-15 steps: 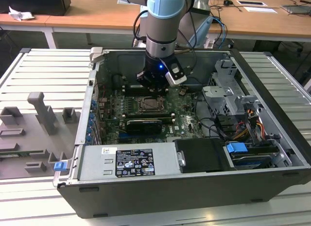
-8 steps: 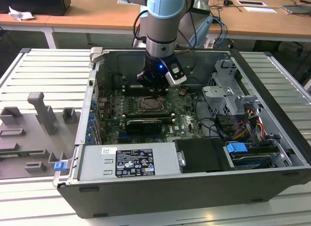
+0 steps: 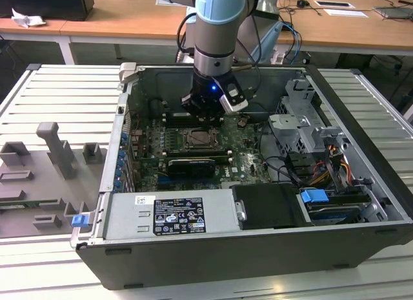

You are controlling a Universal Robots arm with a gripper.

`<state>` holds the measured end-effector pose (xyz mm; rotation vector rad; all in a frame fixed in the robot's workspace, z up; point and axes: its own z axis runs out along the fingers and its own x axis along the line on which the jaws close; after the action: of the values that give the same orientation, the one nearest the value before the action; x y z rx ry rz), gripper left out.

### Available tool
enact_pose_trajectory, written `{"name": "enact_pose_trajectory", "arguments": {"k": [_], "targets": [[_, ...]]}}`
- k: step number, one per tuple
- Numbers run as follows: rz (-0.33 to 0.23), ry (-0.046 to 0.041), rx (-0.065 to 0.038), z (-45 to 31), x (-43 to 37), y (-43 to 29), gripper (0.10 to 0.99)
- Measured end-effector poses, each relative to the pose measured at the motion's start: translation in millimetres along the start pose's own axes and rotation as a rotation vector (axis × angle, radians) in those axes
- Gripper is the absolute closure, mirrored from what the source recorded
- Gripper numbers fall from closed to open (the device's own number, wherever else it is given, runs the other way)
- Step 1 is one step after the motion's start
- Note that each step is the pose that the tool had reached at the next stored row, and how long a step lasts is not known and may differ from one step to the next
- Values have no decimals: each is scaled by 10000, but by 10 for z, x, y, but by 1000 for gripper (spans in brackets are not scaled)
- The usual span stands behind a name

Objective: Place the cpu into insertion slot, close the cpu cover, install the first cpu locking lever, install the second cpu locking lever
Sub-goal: 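Install the first cpu locking lever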

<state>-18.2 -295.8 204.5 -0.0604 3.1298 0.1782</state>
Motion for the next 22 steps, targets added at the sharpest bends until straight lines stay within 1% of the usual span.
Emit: {"name": "enact_pose_trajectory", "arguments": {"k": [4, 8, 9, 11, 15, 17, 19, 20, 22], "targets": [[1, -1, 16, -19, 1, 3, 980], [1, 10, 231, -11, 1, 8, 980], [0, 13, 308, -4, 1, 11, 980], [0, 20, 421, 8, 1, 14, 980], [-2, 27, 546, 26, 1, 15, 980], [0, 27, 548, 38, 2, 20, 980], [-7, 25, 517, 53, 1, 25, 980], [-9, 23, 487, 56, 1, 26, 980], [-16, 37, 390, 52, 5, 26, 980]]}}
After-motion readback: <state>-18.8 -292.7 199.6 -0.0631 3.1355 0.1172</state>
